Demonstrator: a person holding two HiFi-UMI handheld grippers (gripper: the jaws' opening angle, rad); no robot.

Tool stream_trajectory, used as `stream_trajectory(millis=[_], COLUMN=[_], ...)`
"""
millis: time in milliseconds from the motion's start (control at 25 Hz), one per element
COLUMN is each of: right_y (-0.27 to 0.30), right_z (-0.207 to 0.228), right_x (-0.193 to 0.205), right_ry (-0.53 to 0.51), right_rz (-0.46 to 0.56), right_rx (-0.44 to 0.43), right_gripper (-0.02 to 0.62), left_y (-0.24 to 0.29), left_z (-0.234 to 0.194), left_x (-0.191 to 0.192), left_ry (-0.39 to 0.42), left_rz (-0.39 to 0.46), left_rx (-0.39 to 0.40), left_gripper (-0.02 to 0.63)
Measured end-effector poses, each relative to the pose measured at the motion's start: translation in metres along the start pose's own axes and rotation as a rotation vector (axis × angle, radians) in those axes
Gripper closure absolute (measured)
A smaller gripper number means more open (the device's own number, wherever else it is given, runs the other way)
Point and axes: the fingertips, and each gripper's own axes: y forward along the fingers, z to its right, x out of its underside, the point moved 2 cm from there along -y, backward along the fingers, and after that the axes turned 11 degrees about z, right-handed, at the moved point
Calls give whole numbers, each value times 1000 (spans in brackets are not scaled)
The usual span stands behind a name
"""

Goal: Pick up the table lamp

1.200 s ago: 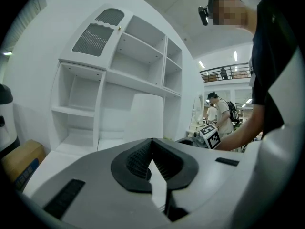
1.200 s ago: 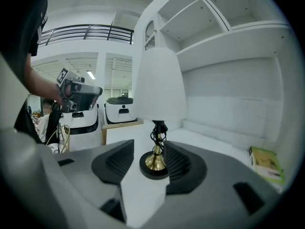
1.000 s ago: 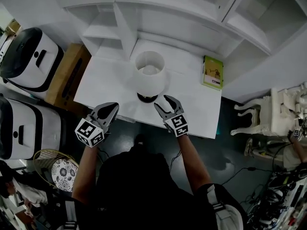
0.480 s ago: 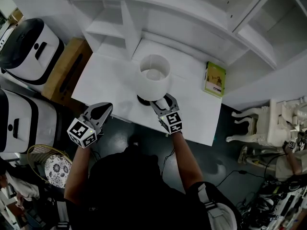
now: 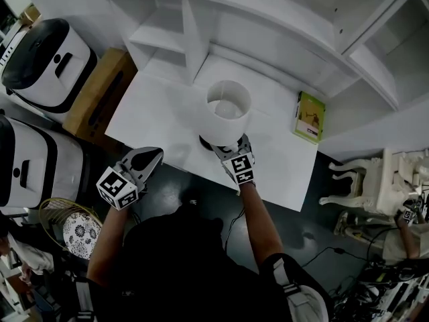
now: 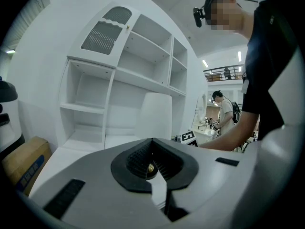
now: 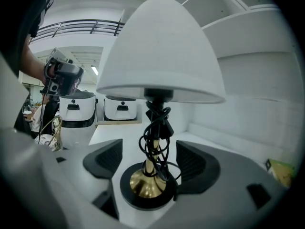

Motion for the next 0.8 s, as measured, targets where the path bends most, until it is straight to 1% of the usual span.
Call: stream_trajectory(millis=[120,360,480,600,640,680,720,800], right_y=[11,35,41,49,48,47,46,46], right_z=[3,0,3,7,10,13,15,15], right_x=[3,10,16,21,24,26,30,35], right_ry=[13,17,45,45,45,41,32,18], right_rz=[8,6,0,1,-8,-22,-37,-54], right_rx=[5,-28,-7,14,29,44,52,52], right_gripper=[244,244,245,249,298,391,413,428], left_y=[-4,-9,-11,-14,-14,-15,-15,-17], left_z=[-3,-13,-17,-22,-23,-23,-23,-25], left_x=[2,4,5,6,6,7,8,9], left_ry=[-3,-8,-10,-7,-9,-13,-18,-26], left_rz=[-8,-24,-37,-37,-36,-35,-34,-38], left_rx=[-6,-25,-36,-41,-39,-35,-31,-31], left_gripper=[595,595,595,595,595,595,595,595])
